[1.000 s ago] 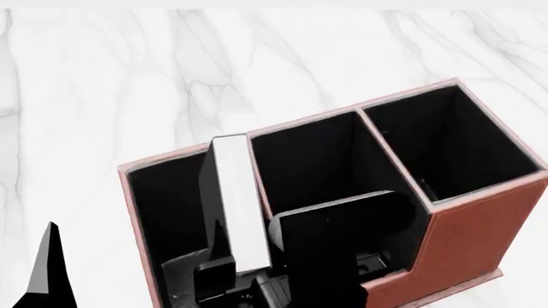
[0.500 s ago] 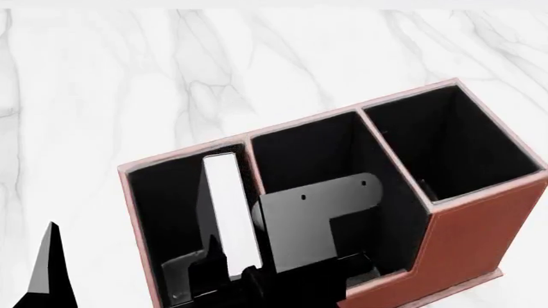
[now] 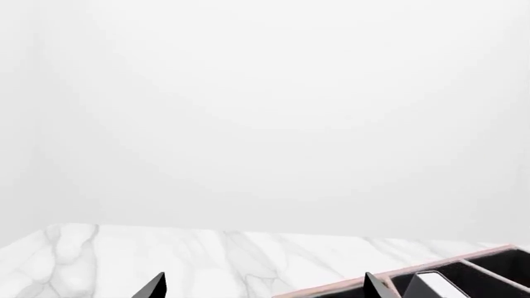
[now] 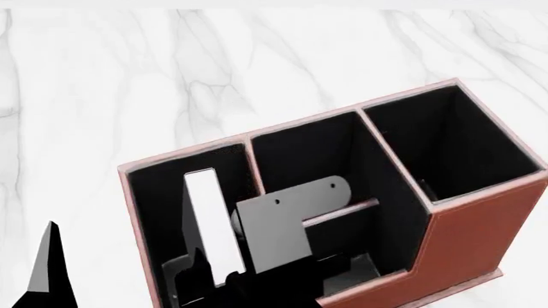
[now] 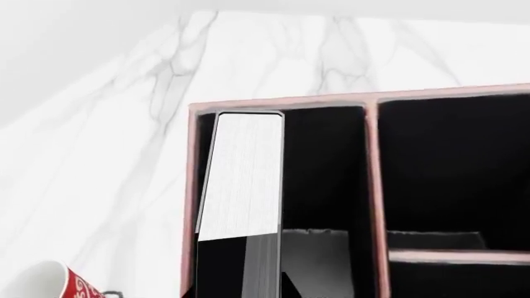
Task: Pick up the book and place it in the left compartment of the caddy.
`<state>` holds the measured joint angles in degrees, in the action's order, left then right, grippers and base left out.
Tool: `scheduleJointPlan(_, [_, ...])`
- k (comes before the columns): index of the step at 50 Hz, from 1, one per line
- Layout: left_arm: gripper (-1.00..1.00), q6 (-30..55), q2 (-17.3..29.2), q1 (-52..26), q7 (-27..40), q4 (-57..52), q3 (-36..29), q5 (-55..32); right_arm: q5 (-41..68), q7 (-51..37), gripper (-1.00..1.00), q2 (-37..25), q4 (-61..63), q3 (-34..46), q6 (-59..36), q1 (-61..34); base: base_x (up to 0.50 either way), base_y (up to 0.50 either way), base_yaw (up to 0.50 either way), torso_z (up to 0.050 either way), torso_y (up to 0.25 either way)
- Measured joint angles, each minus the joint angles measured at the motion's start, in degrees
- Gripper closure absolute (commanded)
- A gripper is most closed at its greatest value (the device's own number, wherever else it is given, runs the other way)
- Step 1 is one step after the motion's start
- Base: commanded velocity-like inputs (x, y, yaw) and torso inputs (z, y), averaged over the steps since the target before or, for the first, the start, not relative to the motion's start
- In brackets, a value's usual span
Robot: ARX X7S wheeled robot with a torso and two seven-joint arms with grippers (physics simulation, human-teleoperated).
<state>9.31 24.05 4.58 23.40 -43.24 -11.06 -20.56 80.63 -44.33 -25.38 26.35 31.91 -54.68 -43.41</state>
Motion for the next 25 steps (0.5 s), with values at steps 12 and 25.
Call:
scheduleJointPlan(12, [-1.0, -0.3, 0.1, 0.0, 0.0, 0.3, -0.1, -0.1, -2.5, 2.4, 1.0, 0.5, -1.9, 1.5, 0.5, 0.0, 0.0, 0.0, 0.0, 0.0, 0.002])
scheduleJointPlan(25, [-1.0, -0.5, 0.3, 0.0, 0.2, 0.5, -0.3, -0.1, -5.6, 5.5, 1.0, 0.9, -4.4, 3.1, 1.6, -0.2, 0.0, 0.0, 0.0, 0.001, 0.001])
